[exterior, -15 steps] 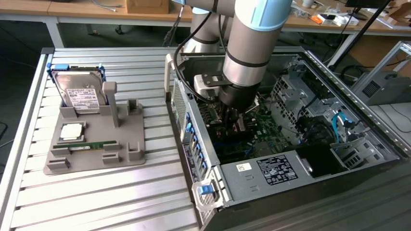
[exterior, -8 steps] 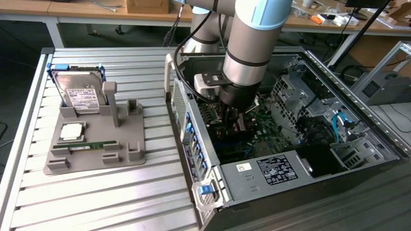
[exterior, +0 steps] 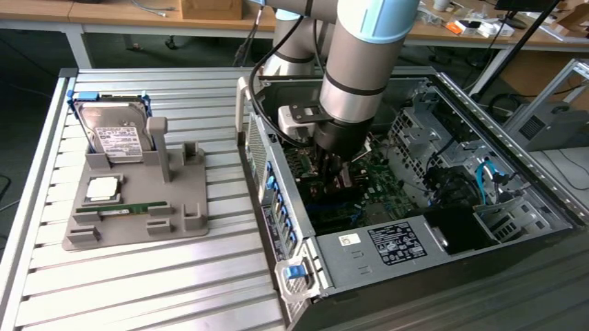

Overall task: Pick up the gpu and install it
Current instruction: 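Insert the gpu into the slot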

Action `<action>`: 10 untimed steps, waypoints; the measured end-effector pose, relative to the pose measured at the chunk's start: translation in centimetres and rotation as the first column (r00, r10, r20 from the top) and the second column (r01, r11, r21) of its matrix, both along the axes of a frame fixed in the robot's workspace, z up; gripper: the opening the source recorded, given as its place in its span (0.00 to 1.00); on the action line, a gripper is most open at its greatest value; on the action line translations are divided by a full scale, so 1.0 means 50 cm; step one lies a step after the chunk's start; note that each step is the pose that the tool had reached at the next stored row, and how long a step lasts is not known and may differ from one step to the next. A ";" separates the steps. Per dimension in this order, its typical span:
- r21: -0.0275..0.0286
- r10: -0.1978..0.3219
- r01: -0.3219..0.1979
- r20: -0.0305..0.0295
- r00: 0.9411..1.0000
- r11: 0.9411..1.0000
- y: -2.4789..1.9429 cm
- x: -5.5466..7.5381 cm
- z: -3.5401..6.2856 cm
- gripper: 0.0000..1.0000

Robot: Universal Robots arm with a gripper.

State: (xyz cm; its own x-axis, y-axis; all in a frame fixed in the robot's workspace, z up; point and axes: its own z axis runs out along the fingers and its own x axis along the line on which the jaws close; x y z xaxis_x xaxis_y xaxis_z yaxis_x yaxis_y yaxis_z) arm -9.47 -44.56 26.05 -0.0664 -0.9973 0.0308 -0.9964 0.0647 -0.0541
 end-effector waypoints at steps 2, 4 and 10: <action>0.000 0.001 -0.001 0.000 1.000 1.000 0.0000 0.000 0.000 0.27; 0.001 0.001 -0.001 0.000 1.000 1.000 -0.0001 0.000 0.000 0.27; 0.002 0.001 -0.001 0.000 1.000 1.000 0.0000 0.000 -0.002 0.27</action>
